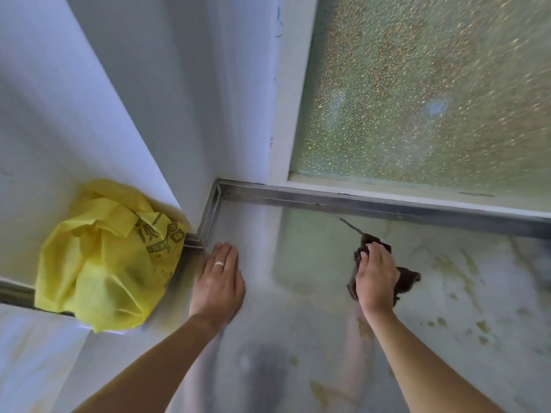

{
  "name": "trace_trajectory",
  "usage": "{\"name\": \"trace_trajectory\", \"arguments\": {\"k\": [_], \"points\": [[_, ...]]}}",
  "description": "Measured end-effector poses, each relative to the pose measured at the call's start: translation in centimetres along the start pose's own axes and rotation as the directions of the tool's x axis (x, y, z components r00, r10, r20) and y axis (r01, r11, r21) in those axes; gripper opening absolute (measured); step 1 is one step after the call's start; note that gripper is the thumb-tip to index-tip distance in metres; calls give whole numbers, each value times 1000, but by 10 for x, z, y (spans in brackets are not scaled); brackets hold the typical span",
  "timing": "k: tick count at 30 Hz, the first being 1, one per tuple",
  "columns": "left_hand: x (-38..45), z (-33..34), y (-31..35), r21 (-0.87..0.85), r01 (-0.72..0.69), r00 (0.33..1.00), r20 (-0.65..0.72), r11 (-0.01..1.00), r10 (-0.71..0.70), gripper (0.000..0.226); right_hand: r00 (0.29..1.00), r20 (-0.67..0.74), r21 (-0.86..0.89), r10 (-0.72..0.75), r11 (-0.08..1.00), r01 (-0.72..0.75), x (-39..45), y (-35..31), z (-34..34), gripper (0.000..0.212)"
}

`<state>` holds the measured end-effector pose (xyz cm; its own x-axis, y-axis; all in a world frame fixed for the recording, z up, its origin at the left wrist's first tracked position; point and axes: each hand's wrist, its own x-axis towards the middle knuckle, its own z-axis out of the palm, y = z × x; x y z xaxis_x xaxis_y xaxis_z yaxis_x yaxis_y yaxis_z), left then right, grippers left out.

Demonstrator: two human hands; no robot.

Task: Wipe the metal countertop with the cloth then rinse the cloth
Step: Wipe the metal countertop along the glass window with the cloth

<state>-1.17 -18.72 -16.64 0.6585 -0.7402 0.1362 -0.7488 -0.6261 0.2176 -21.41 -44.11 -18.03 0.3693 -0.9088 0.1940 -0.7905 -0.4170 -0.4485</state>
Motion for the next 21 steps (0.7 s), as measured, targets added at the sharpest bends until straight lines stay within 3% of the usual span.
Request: {"name": "trace_trajectory", "arguments": {"k": [3,5,7,10,16,18,21], "points": [[-33,-1,4,-15,-58,998,10,998,58,52,998,-51,111,29,994,-24,-17,-9,-21,23],[-55,-1,5,-32,-42,999,25,999,42,55,990,-30,192,-139,971,143,-52,-39,-29,27],[-71,1,4,-26,2,998,66,1000,-1,56,925,81,233,-372,909,345,-99,-70,-23,34],[-79,10,0,-2,30,993,117,1000,-29,58,799,261,127,-542,840,528,-154,-93,6,45],[-80,20,-4,32,41,991,123,999,-44,62,712,271,64,-648,750,659,-111,-80,30,46],[-80,19,-4,27,42,993,110,999,-45,63,728,255,81,-636,764,640,-85,-80,34,43],[-80,22,-5,20,38,995,94,999,-40,63,817,192,100,-544,839,535,-44,-79,39,34]]}}
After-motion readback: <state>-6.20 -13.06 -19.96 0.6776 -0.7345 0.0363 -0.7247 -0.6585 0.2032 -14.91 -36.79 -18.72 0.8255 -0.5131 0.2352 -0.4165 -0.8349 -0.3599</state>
